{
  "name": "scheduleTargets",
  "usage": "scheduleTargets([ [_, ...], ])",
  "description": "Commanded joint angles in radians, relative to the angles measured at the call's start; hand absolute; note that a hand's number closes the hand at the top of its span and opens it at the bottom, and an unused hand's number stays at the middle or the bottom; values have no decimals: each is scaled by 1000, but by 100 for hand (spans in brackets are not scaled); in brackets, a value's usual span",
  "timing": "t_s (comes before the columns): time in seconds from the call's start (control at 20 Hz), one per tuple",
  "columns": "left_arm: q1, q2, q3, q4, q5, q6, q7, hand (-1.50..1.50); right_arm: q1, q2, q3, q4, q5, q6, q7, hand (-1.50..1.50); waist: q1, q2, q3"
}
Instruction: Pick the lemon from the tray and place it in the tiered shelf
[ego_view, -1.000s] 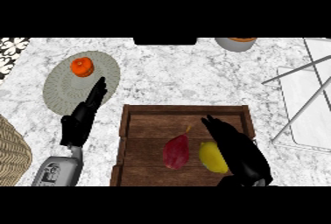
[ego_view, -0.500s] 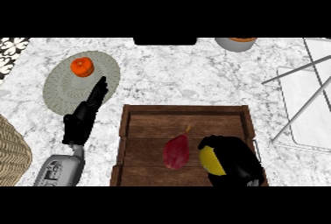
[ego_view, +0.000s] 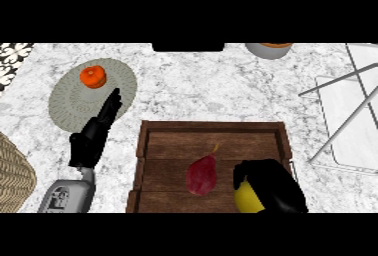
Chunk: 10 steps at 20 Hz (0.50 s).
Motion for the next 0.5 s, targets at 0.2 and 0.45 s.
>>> scheduleTargets([
  [0.2, 8, -3, 11, 10, 7, 5, 9, 0, 74, -368, 93, -173, -123, 114, -523, 150, -24, -21, 11],
  [0.45, 22, 9, 25, 8, 5, 12, 8, 0, 144, -506, 24, -247, -262, 92, -799, 150, -62, -13, 15],
])
